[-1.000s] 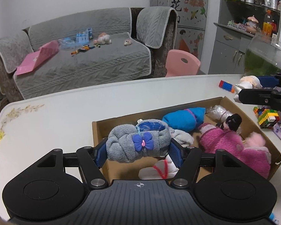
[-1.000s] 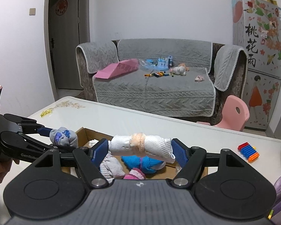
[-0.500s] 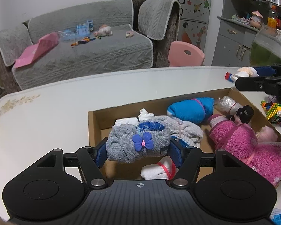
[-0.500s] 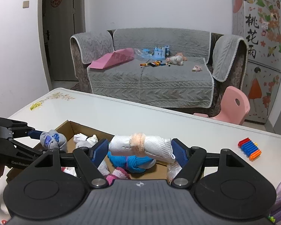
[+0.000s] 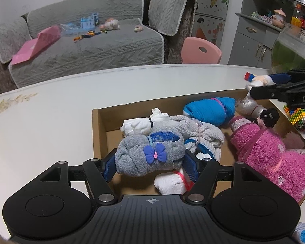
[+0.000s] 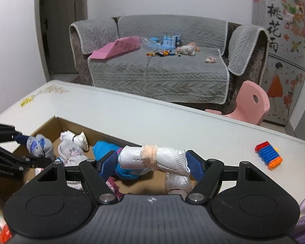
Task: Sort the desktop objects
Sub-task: 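Lower both held bundles into the box and open both tools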
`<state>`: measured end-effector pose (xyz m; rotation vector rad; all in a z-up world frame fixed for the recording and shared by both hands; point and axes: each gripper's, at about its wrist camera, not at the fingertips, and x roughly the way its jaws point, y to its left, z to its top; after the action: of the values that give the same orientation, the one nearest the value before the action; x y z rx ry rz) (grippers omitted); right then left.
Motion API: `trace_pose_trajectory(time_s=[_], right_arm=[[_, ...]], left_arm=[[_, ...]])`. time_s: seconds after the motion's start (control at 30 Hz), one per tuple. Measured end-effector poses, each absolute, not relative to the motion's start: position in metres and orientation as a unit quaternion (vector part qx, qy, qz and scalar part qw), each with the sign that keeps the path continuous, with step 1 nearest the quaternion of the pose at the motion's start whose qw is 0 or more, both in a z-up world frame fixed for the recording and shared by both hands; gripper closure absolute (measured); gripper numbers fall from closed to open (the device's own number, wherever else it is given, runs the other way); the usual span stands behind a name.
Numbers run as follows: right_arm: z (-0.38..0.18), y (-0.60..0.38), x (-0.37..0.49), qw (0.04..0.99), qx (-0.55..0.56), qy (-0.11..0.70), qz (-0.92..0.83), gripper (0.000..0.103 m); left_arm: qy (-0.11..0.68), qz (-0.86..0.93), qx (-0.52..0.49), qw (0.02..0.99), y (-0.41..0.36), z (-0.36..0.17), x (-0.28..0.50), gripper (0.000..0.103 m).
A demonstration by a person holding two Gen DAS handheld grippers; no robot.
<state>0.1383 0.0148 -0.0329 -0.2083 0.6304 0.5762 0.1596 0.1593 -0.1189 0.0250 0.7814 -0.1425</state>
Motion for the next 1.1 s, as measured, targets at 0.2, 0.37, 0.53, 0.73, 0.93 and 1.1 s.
trace_pose_trajectory(time_s=[0.2,0.37,0.53,0.73,0.93,1.1], right_arm=[[-0.045,0.023,0.141,0.894,-0.135,0.32,0.282,0.033],[-0.056,0.025,0.14,0.884,-0.165,0.33,0.287,0.033],[-0.06,0.03,0.142,0.878,-0.187,0.333,0.289,0.033],[-0.062,0.028,0.144,0.876,-0.186,0.337,0.291,0.032],[-0.065,0.027,0.145,0.876,-0.177,0.342,0.291,0.032],[-0.065,0.026,0.146,0.877,-0.171,0.343,0.29,0.032]], left_arm=[[0.383,-0.078,0.002,0.92,0.154,-0.121,0.155,0.032],[0.387,-0.08,0.008,0.919,0.148,-0.126,0.154,0.031],[0.395,-0.08,0.002,0.915,0.146,-0.128,0.154,0.031],[0.406,-0.093,-0.02,0.909,0.14,-0.128,0.152,0.03],[0.402,-0.082,0.02,0.912,0.127,-0.133,0.148,0.03],[0.4,-0.071,0.045,0.913,0.121,-0.138,0.146,0.028]])
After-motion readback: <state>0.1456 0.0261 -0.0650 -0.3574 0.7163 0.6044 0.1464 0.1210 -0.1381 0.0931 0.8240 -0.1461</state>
